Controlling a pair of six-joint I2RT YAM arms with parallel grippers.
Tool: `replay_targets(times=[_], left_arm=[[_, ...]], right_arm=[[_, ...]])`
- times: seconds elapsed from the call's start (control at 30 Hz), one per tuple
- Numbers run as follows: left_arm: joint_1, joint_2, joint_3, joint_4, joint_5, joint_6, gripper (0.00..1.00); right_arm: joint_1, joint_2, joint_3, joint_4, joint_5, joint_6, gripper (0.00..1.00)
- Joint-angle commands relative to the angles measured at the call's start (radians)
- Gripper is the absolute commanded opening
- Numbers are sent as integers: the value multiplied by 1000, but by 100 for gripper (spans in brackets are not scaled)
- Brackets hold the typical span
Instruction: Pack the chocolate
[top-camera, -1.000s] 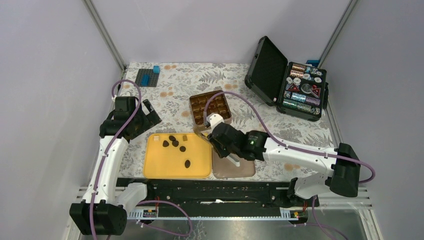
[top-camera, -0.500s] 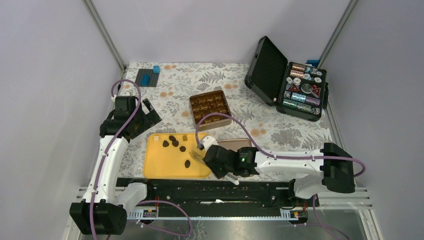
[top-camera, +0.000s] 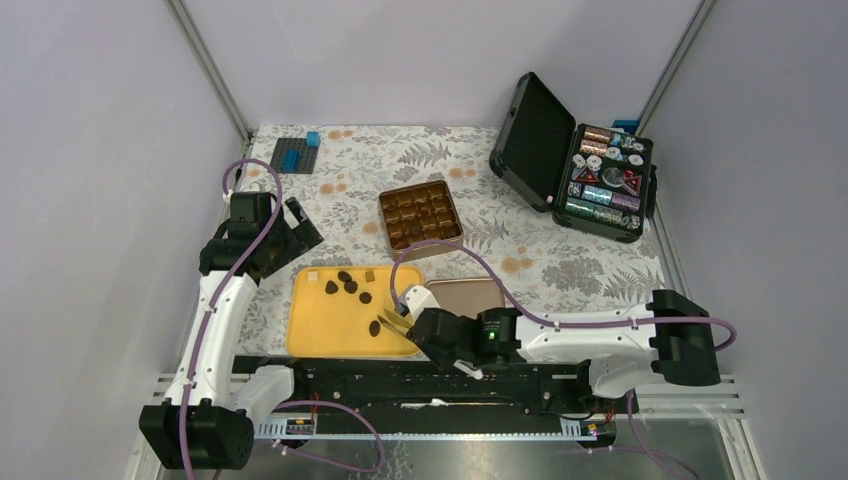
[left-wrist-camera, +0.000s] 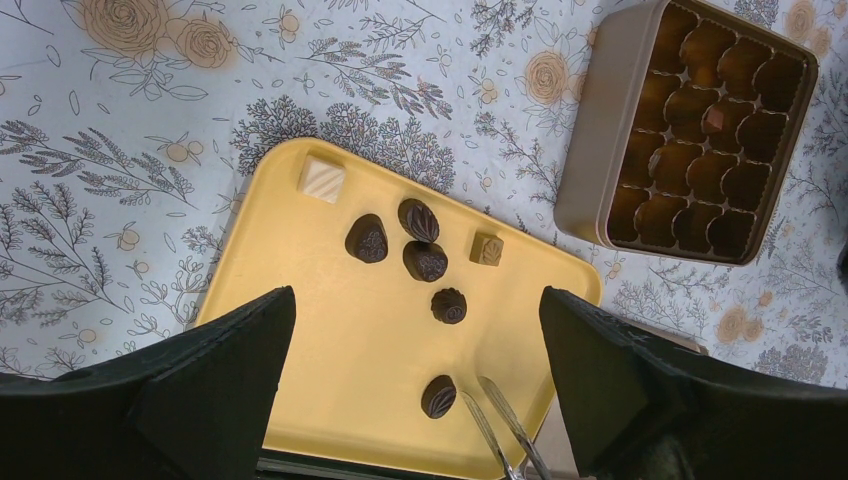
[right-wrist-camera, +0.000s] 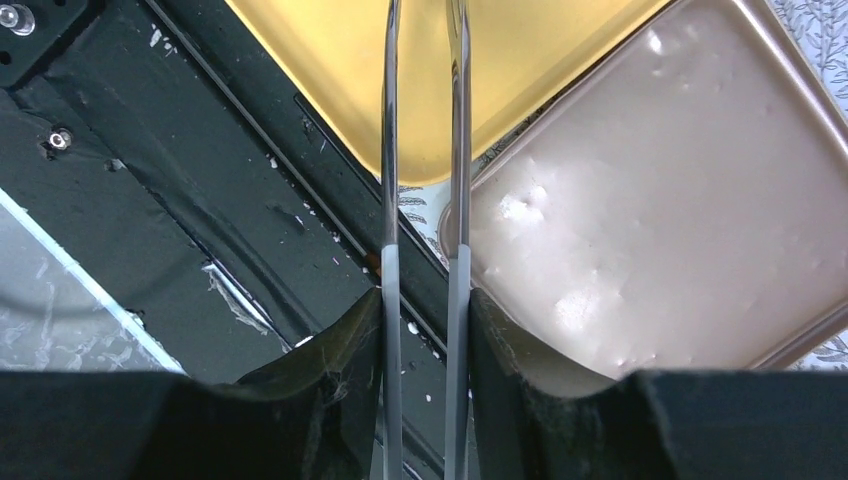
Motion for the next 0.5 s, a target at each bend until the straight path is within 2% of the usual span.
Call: replay_targets(times=[0.0,0.47], left_arm=[[3,-14,15,35,-11,0,99],[3,-14,8,46,-8,1,99]], right_arm=[[22,-61,6,-22,66,21,39],[88,-41,32,-32,77,62,40]])
